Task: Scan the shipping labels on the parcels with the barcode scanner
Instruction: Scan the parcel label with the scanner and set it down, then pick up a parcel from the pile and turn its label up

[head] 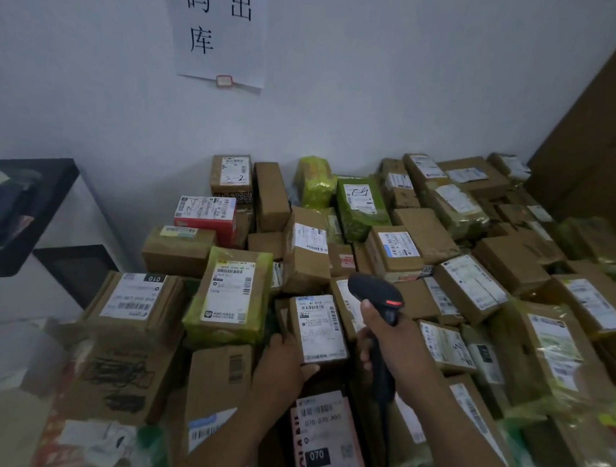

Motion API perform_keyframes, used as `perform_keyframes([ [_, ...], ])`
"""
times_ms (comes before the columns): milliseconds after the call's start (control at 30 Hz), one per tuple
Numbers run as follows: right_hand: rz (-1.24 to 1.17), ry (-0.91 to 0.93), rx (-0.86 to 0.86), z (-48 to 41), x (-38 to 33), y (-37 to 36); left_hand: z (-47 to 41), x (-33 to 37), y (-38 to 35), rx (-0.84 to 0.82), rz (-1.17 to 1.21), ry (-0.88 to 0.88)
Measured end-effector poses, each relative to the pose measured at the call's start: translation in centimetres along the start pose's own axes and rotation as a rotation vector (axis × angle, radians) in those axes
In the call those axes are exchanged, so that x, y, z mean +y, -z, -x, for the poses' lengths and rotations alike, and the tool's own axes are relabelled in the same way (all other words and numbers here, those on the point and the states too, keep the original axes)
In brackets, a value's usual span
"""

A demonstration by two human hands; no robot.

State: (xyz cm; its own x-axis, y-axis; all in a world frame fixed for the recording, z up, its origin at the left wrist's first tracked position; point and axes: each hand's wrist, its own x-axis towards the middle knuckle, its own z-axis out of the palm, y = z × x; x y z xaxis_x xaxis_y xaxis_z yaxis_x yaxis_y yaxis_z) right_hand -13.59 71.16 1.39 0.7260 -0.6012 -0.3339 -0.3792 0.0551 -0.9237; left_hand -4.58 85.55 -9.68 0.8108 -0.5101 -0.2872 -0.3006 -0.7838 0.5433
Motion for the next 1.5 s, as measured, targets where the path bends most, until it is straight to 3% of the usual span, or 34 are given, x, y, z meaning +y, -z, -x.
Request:
perform_keyframes([
  [200, -0.025, 0.104, -0.017, -4.3, -3.9, 0.7, -2.5, 1.5, 2.2, 0.093, 0.047, -0.083],
  [400, -0.024, 0.123, -0.082, -9.6, -5.8, 0.7, -7.9, 4.3, 5.8, 0.283, -0.014, -0.013],
  [533, -0.018, 0.087, -0.172, -13.0, -5.9, 0.3, -11.6, 5.7, 5.8, 0.228, 0.076, 0.136],
  [700, -0.091, -0.017, -0.221, -16.1, -4.6, 0.7, -14.6, 5.7, 4.1, 0.068, 0.390, 0.381],
  [867, -0.182, -0.120, -0.253, -17.7, -3.4, 1.8, -15.4, 5.6, 3.8, 0.085, 0.693, 0.573],
  [1233, -0.279, -0.182, -0.285, -16.8, -3.9, 2.7, -15.2, 5.4, 5.6, 0.050, 0.946, 0.561],
  [1500, -0.230, -0.091, -0.303, -14.0, -5.6, 3.4, -11.9, 6.3, 8.4, 0.413, 0.828, 0.379],
])
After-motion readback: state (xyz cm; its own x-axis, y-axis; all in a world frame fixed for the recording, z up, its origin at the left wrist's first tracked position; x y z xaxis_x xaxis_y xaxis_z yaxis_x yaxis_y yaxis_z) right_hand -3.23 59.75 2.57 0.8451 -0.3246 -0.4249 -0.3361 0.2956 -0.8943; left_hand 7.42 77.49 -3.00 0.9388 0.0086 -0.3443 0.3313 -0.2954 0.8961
